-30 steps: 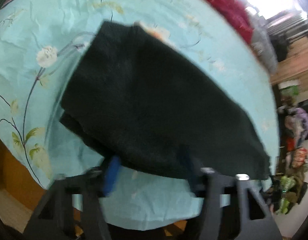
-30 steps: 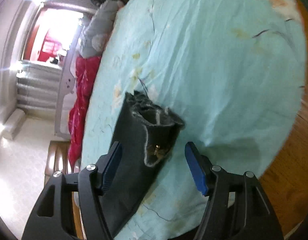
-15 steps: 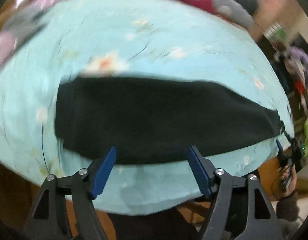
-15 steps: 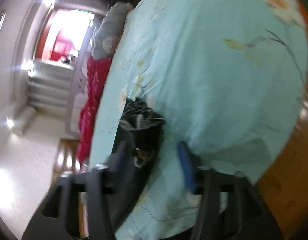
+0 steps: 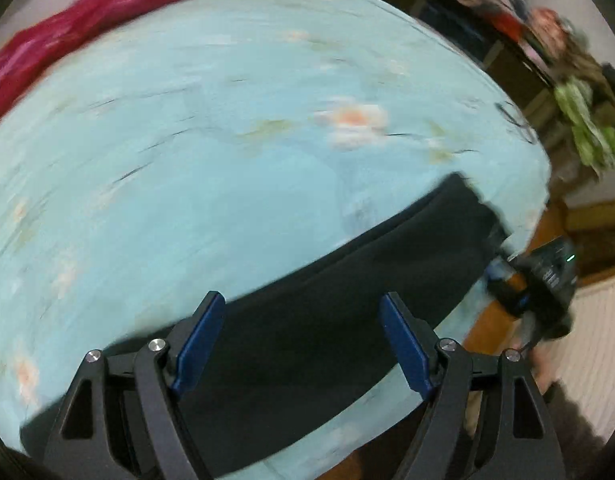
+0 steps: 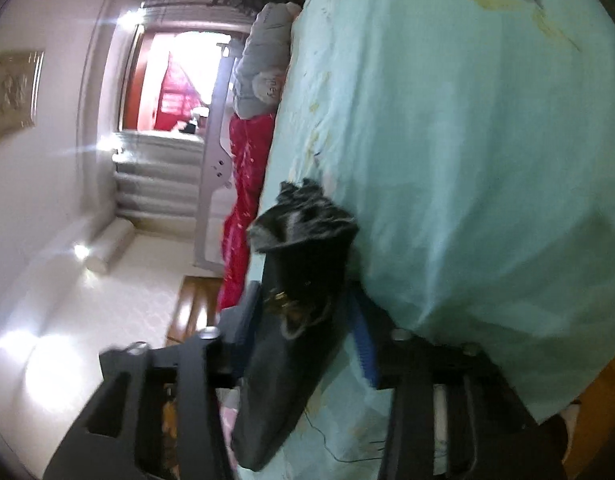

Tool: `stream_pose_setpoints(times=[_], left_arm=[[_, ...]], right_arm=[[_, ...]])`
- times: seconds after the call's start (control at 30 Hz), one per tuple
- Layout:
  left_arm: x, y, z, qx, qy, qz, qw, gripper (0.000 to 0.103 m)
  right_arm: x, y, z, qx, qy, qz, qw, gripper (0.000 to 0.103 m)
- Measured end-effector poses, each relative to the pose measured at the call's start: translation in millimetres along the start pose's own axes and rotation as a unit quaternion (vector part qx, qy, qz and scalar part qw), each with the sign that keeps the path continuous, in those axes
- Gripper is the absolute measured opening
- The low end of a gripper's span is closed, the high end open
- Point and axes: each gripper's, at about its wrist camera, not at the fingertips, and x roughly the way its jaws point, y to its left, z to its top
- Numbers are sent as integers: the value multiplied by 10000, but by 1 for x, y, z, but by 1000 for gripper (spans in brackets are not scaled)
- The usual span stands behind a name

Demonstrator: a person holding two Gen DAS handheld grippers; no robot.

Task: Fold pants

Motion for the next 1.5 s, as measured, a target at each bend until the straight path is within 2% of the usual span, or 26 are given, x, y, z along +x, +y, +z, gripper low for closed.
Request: stream_pose_setpoints(times=[0.07,0.2,0.3,0.43,0.7,0.93,0.97,1.03,1.07,1.13,1.2,1.37,1.5], left_arm=[[21,-27,27,176,147,-197,9995,80],[71,-76,64,382,505,-531,9966,80],[92,-94,76,414,780,-780,9930,80],[116,-108,95,417,971,-934,9900,80],[150,-120,106,335,1454,-1284,9804,80],[161,-131,108,479,1518,-1534,9753,79],[162,-131,107,515,1535,-1620,9734,77],[162,-130,105,545,1574,-1852,9685,56],[162,-127,103,544,1585,-1933,9667,50],[164,-125,101,567,1526,-1946,9673,24],[165,-118,100,450,1428,-2033,9676,16],[157,-110,97,216,1182,-2175,9686,12],[132,-93,97,-50,917,-2458,9650,11]], right_arm=[[-1,-7,1,39,56,79,9999,28],[1,-9,5,2,231,291,9993,29],[0,-4,4,-227,380,272,9986,31],[2,-2,3,-432,395,376,9976,31],[3,-8,1,-510,435,645,9957,31],[8,-8,3,-528,431,803,9944,31],[7,-9,3,-523,429,824,9943,29],[7,-12,4,-479,408,855,9943,29],[7,-13,4,-439,381,874,9945,28],[6,-14,3,-398,358,875,9947,28],[7,-14,4,-340,365,871,9950,28],[13,-10,8,-350,458,727,9957,26],[15,11,14,-577,588,744,9938,28]])
